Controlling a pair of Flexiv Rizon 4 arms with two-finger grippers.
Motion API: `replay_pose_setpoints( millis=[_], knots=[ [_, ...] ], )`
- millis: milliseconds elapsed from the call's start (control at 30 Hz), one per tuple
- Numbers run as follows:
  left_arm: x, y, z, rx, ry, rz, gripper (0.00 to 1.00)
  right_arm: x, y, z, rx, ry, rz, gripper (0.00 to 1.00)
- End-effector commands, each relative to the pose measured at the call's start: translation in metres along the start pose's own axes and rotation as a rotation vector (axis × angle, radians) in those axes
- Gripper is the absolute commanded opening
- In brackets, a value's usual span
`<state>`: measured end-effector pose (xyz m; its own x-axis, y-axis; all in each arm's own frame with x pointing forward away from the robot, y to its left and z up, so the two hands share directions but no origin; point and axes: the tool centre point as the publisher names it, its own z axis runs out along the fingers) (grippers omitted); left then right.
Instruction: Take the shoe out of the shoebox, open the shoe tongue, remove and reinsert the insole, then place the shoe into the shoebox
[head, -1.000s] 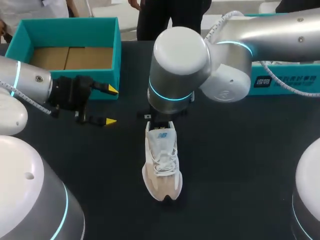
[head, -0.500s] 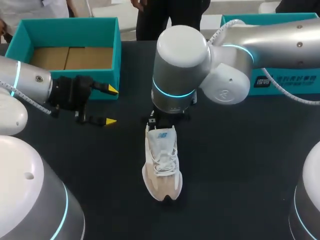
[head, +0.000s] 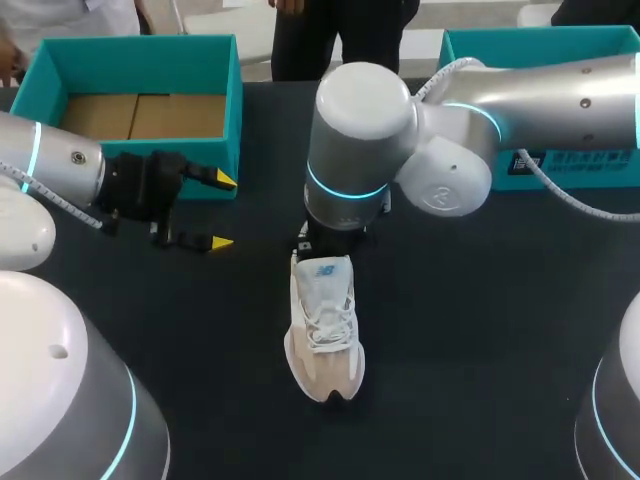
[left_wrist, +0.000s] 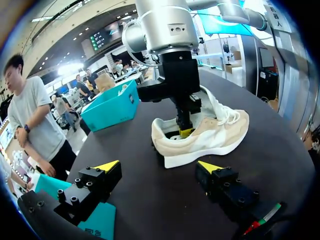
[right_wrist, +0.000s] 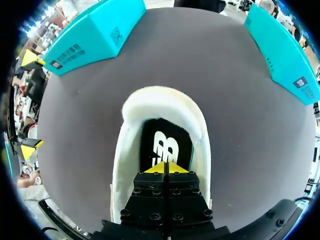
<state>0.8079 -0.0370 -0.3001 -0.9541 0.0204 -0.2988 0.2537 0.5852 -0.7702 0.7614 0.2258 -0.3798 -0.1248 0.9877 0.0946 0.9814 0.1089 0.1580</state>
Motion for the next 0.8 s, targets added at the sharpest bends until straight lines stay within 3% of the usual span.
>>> replay_pose_setpoints(
  millis=[33, 267, 567, 733, 800],
  knots=[
    [0.000, 0.000, 0.000, -0.003, 0.001, 0.000, 1.00, 0.005, 0.005, -0.020, -0.067, -0.055, 0.003, 0.00],
    [0.000, 0.000, 0.000, -0.003, 0.001, 0.000, 1.00, 0.007, 0.023, 0.004, -0.136, -0.099, 0.027, 0.00],
    [0.000, 0.000, 0.000, -0.003, 0.001, 0.000, 1.00, 0.000, 0.021, 0.033, -0.115, -0.103, 0.043, 0.00],
    [0.000, 0.000, 0.000, -0.003, 0.001, 0.000, 1.00, 0.000, 0.016, 0.037, -0.092, -0.105, 0.050, 0.00],
    [0.000, 0.000, 0.000, -0.003, 0.001, 0.000, 1.00, -0.001, 0.017, 0.029, -0.092, -0.109, 0.048, 0.00]
  ],
)
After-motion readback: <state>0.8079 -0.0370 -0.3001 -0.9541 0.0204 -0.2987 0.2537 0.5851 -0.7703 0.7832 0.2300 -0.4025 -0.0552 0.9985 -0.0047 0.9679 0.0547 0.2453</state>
